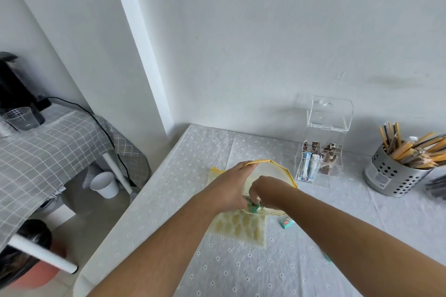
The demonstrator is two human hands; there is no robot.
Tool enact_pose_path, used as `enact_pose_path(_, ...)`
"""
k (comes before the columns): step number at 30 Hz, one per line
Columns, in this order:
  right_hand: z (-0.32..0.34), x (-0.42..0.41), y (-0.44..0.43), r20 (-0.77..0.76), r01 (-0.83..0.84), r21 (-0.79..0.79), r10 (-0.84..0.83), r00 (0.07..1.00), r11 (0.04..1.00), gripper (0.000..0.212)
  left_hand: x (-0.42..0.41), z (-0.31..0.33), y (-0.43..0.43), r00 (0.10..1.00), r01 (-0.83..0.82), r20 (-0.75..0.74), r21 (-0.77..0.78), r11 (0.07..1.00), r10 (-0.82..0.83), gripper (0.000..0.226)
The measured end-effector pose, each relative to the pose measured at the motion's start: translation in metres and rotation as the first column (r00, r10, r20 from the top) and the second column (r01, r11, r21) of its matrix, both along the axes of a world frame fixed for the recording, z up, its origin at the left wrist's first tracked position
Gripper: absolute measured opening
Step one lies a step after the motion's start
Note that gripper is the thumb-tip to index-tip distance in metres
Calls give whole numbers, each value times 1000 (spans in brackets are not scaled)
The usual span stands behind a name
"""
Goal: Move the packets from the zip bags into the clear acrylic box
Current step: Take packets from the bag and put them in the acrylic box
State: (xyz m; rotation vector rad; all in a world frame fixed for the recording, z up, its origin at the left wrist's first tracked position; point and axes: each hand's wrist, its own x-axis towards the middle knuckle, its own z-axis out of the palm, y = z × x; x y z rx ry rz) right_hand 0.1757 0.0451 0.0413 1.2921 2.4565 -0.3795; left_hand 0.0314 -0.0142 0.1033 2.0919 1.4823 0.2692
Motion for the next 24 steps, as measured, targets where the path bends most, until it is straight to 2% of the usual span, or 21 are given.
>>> enact_pose_path(2,-1,3,-2,10,-42,-3,42,999,999,38,2,2,0,1000,5,-1,4,1000,-5,87)
enact_pose_path(4,-2,1,-5,12,-55,-16,55,998,998,35,4,3,-1,1000,6,-5,9,1000,-6,85)
enact_pose_path(7,-8,-4,-6,-6,21,-26,-21,1000,999,25,4,3,-1,1000,-3,-7,10,1000,3,87)
enact_pose_path(10,-9,-4,-4,-33,86,-27,-87,996,996,25,4,1,-2,1000,-10,-13,17,1000,11,87)
enact_pose_path(16,9,6,-4,-220,133,1,-130,967,991,25,8,2,1,1000,-2,-25,33,999,3,89)
enact_pose_path(21,44,15,-11,-326,127,74,-97,940,989,21,9,5,12,999,-8,-50,60,998,11,90)
enact_pose_path(24,61,27,-14,-410,184,66,-142,901,981,20,12,10,19,998,-25,-57,49,998,28,89)
